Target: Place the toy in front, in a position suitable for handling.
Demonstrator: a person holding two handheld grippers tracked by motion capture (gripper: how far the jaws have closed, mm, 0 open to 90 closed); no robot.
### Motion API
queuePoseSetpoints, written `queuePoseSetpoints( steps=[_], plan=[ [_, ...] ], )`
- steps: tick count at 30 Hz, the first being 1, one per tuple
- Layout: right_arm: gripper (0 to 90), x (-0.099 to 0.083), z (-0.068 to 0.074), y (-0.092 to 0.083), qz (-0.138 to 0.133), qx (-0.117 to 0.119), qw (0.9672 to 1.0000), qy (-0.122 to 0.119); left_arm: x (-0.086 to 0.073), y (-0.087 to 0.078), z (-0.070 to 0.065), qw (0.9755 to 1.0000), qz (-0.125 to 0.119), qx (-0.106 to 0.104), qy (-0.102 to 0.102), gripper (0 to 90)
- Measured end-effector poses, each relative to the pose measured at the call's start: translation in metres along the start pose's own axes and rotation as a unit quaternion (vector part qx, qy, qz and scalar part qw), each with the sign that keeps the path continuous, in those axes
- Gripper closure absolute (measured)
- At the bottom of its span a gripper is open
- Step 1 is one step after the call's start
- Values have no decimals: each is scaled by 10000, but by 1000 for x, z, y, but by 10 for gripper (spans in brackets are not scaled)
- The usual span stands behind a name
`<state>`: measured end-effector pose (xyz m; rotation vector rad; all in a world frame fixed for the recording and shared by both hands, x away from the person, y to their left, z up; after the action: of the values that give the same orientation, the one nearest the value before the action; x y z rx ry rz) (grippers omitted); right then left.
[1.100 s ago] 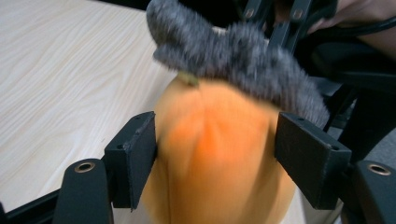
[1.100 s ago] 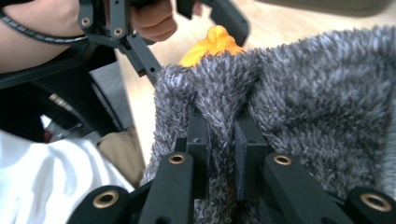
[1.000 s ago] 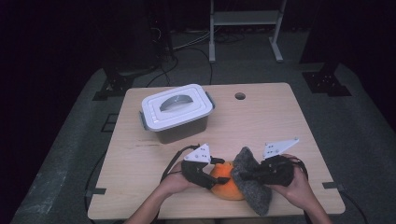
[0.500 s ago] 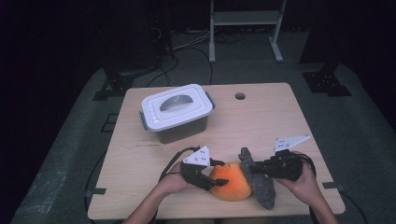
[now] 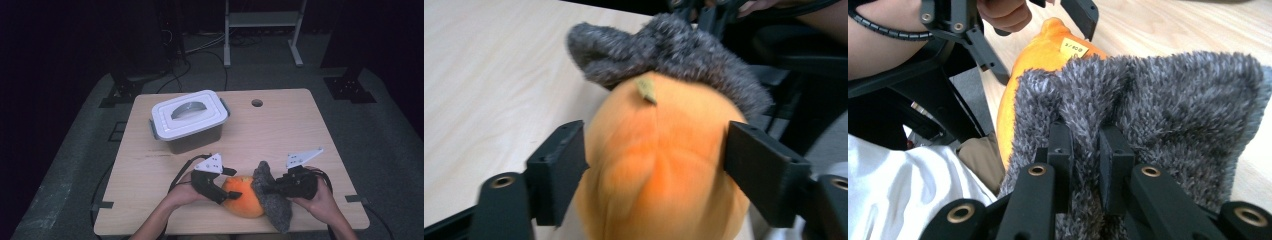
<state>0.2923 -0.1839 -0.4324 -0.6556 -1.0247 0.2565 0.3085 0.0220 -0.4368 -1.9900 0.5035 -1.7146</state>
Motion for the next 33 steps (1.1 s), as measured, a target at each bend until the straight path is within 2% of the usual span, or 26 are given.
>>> queuePoseSetpoints(
  steps=[3, 6, 9, 12, 13, 15, 16, 18, 19, 20, 22, 24, 27, 32, 33],
  plan=[
    [781, 1, 5, 3, 48, 81, 9999, -58, -1, 6, -3, 9996, 144, 43, 220, 261],
    [781, 3, 5, 2, -1, -22, 10000, -87, 0, 4, -2, 9989, 39, 252, 404, 373],
    [784, 6, 3, 0, -121, -105, 9998, -79, 3, 0, -2, 9962, -80, 530, 686, 438],
    [784, 10, 1, -1, -210, -218, 9995, -111, 4, -4, 0, 9921, -182, 740, 997, 447],
    [784, 10, 0, 1, -216, -213, 9995, -97, 2, -5, 1, 9924, -158, 705, 998, 441],
    [784, 9, -1, 5, -199, -150, 9997, -77, -2, -4, 2, 9958, -158, 472, 765, 398],
    [784, 8, -2, 6, -153, -151, 9997, -91, -3, -3, 3, 9973, -140, 389, 599, 343],
    [784, 7, -1, 7, -142, -130, 9997, -113, -3, -1, 5, 9987, -1, 395, 325, 212],
    [784, 6, 1, 7, -117, -124, 9998, -120, -4, -1, 6, 9991, 31, 335, 266, 199],
    [783, 6, 2, 7, -100, -121, 9998, -133, -5, 0, 6, 9992, 14, 306, 272, 201],
    [783, 8, 3, 5, -108, -168, 9996, -181, -6, 0, 4, 9990, 0, 261, 353, 276],
    [783, 11, 2, -1, -280, -182, 9993, -161, -7, 0, 2, 9986, 16, 219, 486, 318],
    [782, 15, 0, -6, -464, -211, 9986, -111, -7, 2, -1, 9980, -1, 157, 607, 325],
    [781, 9, -2, 2, -266, -128, 9995, -137, -10, 0, 0, 9980, 44, 106, 628, 327],
    [781, 8, -3, 2, -222, -171, 9995, -130, -11, -1, 1, 9979, 71, 105, 633, 327]
  ],
)
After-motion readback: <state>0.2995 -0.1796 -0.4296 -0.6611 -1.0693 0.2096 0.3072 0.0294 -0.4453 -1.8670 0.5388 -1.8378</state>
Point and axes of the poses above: each handheld gripper's, and its own axes: y roughly forward along the jaws, x roughly out of its top, z roughly to its left, the point moved 5 cm from there along y, roughly forward along the jaws, and after that the axes turned 3 degrees about z, right-handed, at the moved point
